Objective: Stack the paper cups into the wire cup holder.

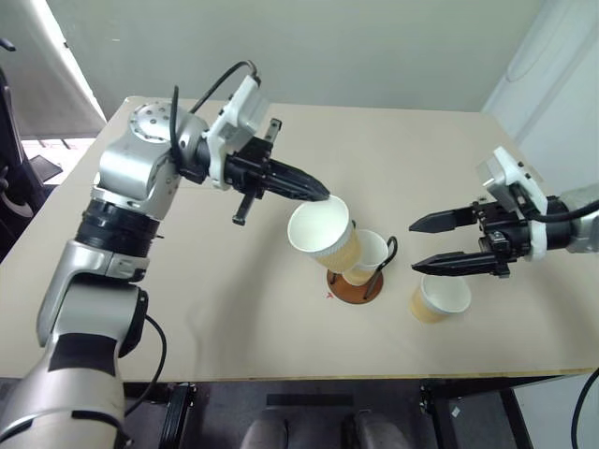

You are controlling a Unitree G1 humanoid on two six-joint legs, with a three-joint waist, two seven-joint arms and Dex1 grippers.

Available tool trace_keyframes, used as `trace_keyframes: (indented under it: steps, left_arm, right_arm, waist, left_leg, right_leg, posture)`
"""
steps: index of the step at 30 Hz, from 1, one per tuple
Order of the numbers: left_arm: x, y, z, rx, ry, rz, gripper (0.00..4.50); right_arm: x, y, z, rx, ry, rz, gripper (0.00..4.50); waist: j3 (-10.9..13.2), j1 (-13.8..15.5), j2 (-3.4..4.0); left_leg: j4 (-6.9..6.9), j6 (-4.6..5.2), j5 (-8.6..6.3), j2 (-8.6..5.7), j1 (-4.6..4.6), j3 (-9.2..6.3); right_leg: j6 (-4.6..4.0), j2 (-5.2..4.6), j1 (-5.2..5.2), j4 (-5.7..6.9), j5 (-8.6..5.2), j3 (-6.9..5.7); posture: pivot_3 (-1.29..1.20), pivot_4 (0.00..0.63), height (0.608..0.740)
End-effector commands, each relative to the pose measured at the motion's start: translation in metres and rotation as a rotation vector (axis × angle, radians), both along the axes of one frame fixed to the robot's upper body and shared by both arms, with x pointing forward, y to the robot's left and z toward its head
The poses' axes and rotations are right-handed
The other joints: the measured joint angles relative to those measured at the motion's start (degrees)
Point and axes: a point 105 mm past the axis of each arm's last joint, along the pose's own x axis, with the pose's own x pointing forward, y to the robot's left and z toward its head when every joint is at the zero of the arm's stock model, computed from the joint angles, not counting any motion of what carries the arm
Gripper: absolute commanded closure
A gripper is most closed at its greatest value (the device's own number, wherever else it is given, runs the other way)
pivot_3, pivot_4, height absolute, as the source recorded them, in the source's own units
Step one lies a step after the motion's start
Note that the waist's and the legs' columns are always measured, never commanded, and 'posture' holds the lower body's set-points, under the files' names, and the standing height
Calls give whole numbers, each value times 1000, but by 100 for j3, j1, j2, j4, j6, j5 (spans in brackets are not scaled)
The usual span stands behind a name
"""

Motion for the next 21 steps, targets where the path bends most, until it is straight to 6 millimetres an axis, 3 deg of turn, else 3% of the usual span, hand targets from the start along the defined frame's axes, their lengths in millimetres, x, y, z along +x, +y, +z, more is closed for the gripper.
trace_keyframes:
  steps: [1, 13, 21]
  left_arm:
    - [-1, -5, 10, 5, -61, -44, 4483]
    - [4, -25, 20, -48, -65, -92, 4483]
    - [20, -35, 6, -18, -92, -63, 4483]
  right_arm:
    - [-6, -3, 12, -7, -57, 12, 757]
    - [-7, -8, 15, -12, -77, -26, 757]
    - [-8, -12, 16, -18, -82, -46, 757]
  waist:
    - [0, 4, 0]
    - [0, 26, 0]
    - [0, 60, 0]
  left_leg:
    - [1, 0, 0, -1, -1, 0]
    - [19, 10, -6, -5, -10, 8]
    - [33, 23, -13, -12, -12, 17]
  right_leg:
    - [0, 0, 0, 0, 0, 0]
    - [12, -1, 2, 0, 1, -1]
    - [31, -5, 4, 0, 2, 0]
  posture:
    - [0, 150, 740]
    - [0, 150, 740]
    - [0, 150, 740]
